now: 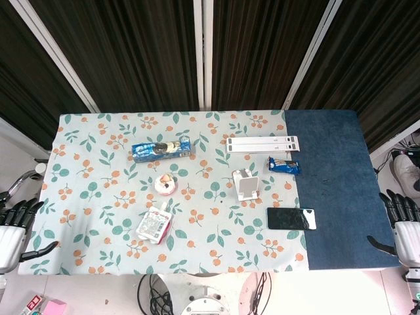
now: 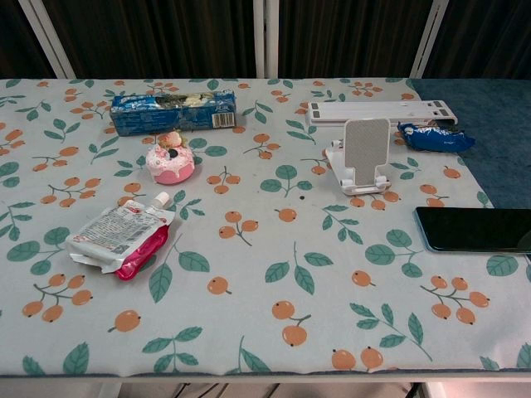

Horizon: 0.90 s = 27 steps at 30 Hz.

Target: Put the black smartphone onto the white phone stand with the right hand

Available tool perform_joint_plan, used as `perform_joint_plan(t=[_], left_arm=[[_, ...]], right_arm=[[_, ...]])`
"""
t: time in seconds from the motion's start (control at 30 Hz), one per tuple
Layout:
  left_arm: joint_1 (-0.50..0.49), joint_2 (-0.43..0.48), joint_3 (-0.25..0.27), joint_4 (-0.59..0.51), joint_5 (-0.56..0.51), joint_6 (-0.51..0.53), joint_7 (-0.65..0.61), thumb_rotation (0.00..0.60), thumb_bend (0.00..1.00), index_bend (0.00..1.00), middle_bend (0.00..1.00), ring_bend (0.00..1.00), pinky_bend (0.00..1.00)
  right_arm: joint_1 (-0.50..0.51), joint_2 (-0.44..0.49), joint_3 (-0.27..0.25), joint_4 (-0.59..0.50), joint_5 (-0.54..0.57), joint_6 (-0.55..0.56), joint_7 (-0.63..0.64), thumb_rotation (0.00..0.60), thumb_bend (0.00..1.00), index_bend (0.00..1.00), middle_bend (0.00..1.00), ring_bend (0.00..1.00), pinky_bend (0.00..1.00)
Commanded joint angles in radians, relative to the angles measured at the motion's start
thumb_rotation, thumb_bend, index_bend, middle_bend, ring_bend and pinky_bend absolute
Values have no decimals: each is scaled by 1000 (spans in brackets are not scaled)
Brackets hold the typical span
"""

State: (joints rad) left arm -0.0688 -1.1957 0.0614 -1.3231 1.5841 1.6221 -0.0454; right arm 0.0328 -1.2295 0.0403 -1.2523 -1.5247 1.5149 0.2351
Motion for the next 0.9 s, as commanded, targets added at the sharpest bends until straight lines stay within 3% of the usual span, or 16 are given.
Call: perform_joint_plan(t=[0.03, 0.3, 0.53, 0.7, 0.9], left_arm=[[-4, 7, 0, -18, 3, -16, -15, 4, 0, 124, 102, 111, 241], [-10, 25, 0, -58, 5, -57, 19, 19, 0, 124, 99, 111, 242], [-16, 41, -17, -78, -9, -79, 19, 23, 0, 124, 99, 111, 242], [-27, 32, -30, -61, -8, -90, 8, 25, 0, 124, 100, 112, 242], [-27, 15, -27, -41, 6, -92, -24, 26, 0, 124, 100, 111, 242]], right_arm=[[2, -6, -1, 10, 4, -9, 0, 600, 25, 0, 0, 0, 0], [-2, -10, -3, 29, -1, -4, 2, 600, 26, 0, 0, 0, 0], [24, 40, -22, -64, -16, -63, -78, 600, 25, 0, 0, 0, 0], [85, 155, -66, -263, -31, -214, -252, 600, 7, 0, 0, 0, 0], [178, 236, -51, -532, 85, -412, -440, 600, 0, 0, 0, 0, 0]])
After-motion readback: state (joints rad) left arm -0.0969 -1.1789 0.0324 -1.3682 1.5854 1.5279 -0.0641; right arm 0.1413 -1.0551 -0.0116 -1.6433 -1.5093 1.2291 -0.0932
